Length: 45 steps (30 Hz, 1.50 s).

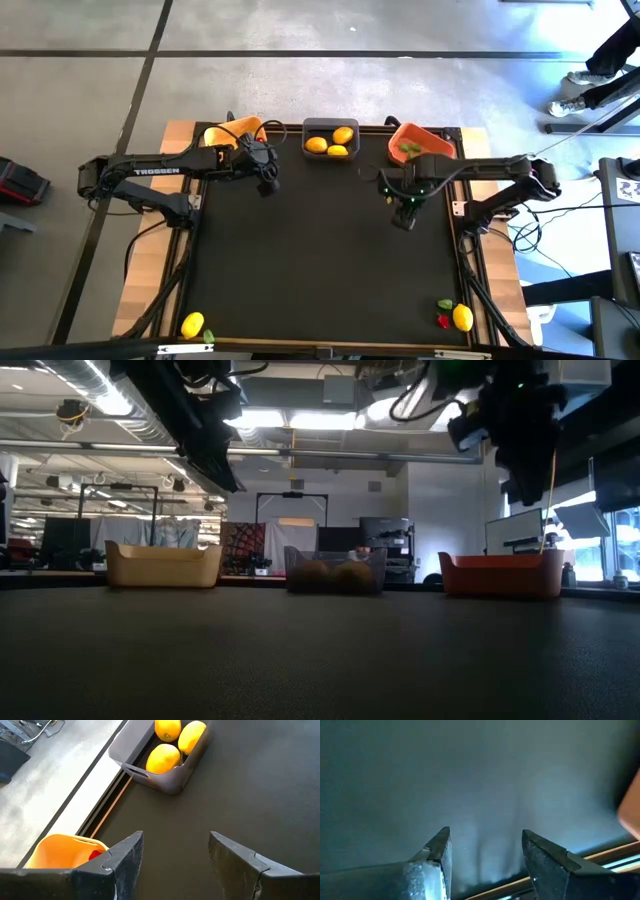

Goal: Sort produce into baskets
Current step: Put the green chili pepper into the orange bin

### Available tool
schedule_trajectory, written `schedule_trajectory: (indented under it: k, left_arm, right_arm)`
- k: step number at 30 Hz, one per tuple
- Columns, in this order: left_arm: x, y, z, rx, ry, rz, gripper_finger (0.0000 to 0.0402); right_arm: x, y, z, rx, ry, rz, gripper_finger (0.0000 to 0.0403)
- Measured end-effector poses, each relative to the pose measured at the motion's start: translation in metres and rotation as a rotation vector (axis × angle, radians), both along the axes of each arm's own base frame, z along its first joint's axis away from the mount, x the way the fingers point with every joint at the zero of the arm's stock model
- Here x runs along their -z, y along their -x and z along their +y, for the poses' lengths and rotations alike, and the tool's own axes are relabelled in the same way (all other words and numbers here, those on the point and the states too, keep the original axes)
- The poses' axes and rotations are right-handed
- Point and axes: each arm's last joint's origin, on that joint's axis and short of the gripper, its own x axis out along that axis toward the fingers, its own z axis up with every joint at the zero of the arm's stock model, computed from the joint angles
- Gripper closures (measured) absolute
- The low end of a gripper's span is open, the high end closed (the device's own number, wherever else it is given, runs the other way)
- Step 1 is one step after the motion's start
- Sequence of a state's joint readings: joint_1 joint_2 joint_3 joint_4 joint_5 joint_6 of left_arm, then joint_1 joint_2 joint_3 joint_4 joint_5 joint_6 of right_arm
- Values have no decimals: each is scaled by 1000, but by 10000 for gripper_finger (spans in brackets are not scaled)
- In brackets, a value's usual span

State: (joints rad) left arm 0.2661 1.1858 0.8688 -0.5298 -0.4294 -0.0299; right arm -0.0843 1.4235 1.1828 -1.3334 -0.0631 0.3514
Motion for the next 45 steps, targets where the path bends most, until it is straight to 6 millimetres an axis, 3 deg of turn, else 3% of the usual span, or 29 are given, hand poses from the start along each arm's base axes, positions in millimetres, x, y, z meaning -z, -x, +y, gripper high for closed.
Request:
schedule_trajectory:
  k: [14,31,45]
  left_arm:
    - [0,-3,-10,37,7,-7,182]
    - [0,-10,-49,129,68,-64,182]
    - [0,-11,-57,130,96,-90,183]
  right_arm:
    - [0,9,83,-34,-5,22,226]
    - [0,55,181,-90,-35,-19,226]
    - [2,85,223,-92,-71,-85,226]
